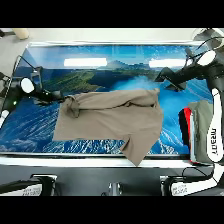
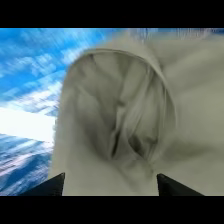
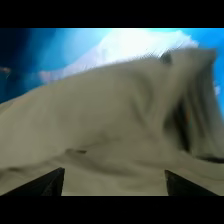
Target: Fold the shirts.
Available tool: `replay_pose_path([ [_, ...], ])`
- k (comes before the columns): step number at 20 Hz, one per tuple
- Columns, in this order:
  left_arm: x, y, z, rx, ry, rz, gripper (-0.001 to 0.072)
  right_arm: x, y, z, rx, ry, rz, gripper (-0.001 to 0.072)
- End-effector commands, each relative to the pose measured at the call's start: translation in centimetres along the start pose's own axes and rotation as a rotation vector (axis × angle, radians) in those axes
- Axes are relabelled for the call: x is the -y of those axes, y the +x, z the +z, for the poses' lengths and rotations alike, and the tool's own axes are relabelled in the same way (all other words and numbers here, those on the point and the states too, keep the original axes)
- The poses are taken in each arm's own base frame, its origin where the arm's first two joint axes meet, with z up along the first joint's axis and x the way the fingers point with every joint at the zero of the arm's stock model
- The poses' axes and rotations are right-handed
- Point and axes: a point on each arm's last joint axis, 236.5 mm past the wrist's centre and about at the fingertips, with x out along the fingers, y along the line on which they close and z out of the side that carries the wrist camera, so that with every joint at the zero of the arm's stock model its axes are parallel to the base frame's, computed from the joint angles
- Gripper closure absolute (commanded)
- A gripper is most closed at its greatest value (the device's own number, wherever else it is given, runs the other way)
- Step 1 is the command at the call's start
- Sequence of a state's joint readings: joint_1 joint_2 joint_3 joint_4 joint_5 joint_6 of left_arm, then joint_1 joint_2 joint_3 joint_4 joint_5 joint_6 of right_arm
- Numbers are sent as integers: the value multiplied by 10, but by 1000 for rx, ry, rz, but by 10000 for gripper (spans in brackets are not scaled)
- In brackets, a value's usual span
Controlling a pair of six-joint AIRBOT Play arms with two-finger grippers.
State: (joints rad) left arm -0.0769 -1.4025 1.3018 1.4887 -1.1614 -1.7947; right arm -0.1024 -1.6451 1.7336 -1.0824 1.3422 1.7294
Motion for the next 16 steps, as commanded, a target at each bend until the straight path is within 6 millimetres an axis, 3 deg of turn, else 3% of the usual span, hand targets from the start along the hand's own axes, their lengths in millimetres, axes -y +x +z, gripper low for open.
replay_pose_path([
  [1,-23,-5,-20,-169,83,-15,-13,32,-13,-34,-172,-61,-53,42],
  [3,-59,-21,-38,-209,-9,-19,-13,83,-34,-77,-355,-15,-192,58],
  [5,-85,-20,-73,-250,-91,-65,0,102,-29,-116,-436,26,-188,103],
  [6,-99,-13,-95,-280,-136,-78,115,108,-19,-130,-419,47,-188,124],
  [7,-107,-5,-117,-320,-190,-95,153,112,-7,-145,-401,67,-177,152],
  [9,-104,12,-153,-394,-255,-182,151,118,10,-172,-401,97,-149,177],
  [11,-98,28,-171,-408,-284,-222,147,122,15,-195,-454,98,-141,177],
  [14,-84,43,-179,-398,-294,-255,144,123,15,-203,-483,83,-135,177],
  [16,-78,50,-183,-411,-280,-255,99,123,14,-203,-483,84,-135,177],
])
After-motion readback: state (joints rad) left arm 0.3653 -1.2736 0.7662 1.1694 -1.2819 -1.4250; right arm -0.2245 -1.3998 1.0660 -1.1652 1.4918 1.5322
